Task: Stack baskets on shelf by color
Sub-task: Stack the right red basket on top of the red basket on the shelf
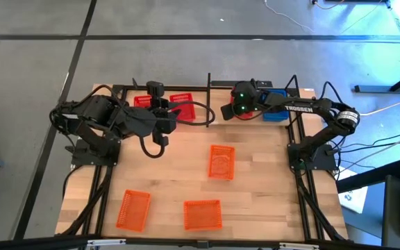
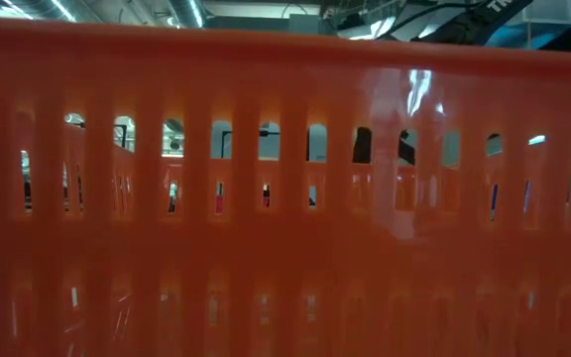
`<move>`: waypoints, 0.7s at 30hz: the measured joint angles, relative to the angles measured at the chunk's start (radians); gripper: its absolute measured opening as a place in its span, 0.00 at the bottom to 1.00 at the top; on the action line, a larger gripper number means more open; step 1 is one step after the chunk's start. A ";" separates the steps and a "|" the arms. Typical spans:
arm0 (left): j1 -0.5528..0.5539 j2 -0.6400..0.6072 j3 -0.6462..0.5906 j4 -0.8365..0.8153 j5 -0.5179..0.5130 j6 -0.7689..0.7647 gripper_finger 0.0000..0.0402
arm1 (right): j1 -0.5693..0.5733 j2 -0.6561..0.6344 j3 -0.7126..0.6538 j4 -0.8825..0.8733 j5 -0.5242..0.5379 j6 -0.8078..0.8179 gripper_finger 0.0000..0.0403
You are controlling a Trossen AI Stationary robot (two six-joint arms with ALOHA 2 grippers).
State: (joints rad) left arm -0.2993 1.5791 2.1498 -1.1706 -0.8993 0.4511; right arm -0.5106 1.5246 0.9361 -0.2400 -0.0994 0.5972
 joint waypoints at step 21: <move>0.081 0.000 0.000 -0.034 0.000 -0.251 0.21 | 0.001 0.017 0.269 -0.319 0.132 -0.200 0.14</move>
State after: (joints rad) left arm -0.2182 1.5791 2.1498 -1.2045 -0.8993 0.2001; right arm -0.5095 1.5420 1.2053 -0.5591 0.0323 0.3968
